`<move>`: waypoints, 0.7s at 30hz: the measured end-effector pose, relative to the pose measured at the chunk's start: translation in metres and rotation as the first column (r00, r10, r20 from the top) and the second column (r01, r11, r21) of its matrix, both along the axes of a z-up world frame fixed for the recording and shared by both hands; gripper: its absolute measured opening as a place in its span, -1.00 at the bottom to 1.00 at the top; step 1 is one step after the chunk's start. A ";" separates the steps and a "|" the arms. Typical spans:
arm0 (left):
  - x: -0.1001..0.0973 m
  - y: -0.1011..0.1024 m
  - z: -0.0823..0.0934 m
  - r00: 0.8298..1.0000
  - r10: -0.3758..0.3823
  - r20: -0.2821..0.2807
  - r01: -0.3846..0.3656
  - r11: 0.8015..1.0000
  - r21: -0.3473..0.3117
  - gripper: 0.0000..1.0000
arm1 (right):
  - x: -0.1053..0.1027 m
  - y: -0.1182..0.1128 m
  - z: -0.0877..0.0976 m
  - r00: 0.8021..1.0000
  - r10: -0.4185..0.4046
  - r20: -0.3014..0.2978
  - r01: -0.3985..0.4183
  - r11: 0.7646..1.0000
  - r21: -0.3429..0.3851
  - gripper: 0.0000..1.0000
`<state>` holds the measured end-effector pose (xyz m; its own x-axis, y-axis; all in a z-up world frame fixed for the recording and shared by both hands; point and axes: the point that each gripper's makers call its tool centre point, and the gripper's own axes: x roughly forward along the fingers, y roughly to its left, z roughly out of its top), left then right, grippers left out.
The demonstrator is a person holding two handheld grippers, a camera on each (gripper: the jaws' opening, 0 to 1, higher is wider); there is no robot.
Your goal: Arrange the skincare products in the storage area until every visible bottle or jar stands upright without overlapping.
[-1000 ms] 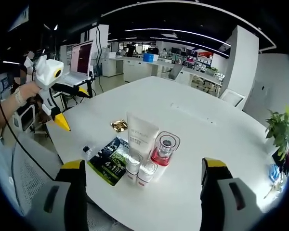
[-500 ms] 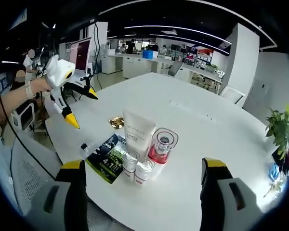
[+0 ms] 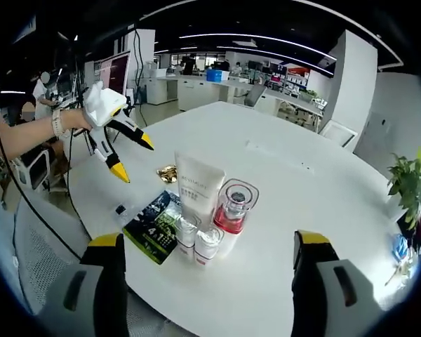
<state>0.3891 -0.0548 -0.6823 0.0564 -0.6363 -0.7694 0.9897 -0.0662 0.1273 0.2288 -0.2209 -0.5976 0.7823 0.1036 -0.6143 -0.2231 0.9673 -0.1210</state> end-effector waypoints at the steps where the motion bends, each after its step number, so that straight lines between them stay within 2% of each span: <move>1: 0.002 -0.002 -0.002 1.000 -0.003 -0.007 0.003 1.000 0.005 0.31 | 0.000 0.000 -0.001 1.000 0.000 -0.001 0.000 1.000 0.001 0.99; 4: 0.006 -0.007 -0.004 0.999 -0.037 0.005 0.037 0.999 -0.004 0.25 | 0.000 -0.001 -0.003 1.000 -0.006 -0.007 0.006 1.000 0.007 0.99; 6: 0.010 -0.008 -0.006 1.000 -0.027 -0.004 0.027 1.000 0.016 0.26 | 0.000 -0.002 -0.004 1.000 -0.007 -0.010 0.007 1.000 0.006 0.99; 8: 0.012 -0.012 -0.008 0.999 -0.052 0.002 0.052 0.999 0.011 0.32 | 0.001 -0.002 -0.005 1.000 -0.006 -0.015 0.006 1.000 0.008 0.99; 12: 0.018 -0.018 -0.015 0.998 -0.064 0.001 0.064 0.997 0.035 0.30 | 0.001 -0.003 -0.007 1.000 -0.012 -0.018 0.012 1.000 0.012 0.99; 15: 0.020 -0.021 -0.021 0.995 -0.097 0.018 0.096 0.994 0.057 0.25 | 0.001 -0.004 -0.008 1.000 -0.016 -0.023 0.017 1.000 0.013 0.99; 19: 0.026 -0.029 -0.023 0.990 -0.138 0.040 0.136 0.990 0.046 0.21 | 0.000 -0.006 -0.012 0.999 -0.023 -0.033 0.024 1.000 0.016 0.99; 21: 0.030 -0.029 -0.026 0.992 -0.125 0.033 0.123 0.990 0.063 0.13 | -0.001 -0.006 -0.014 0.999 -0.025 -0.038 0.026 0.999 0.019 0.98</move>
<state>0.4194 -0.0843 -0.7088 0.0089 -0.5923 -0.8057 0.9681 -0.1967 0.1553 0.2275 -0.2268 -0.6113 0.7608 0.0962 -0.6418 -0.2022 0.9749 -0.0936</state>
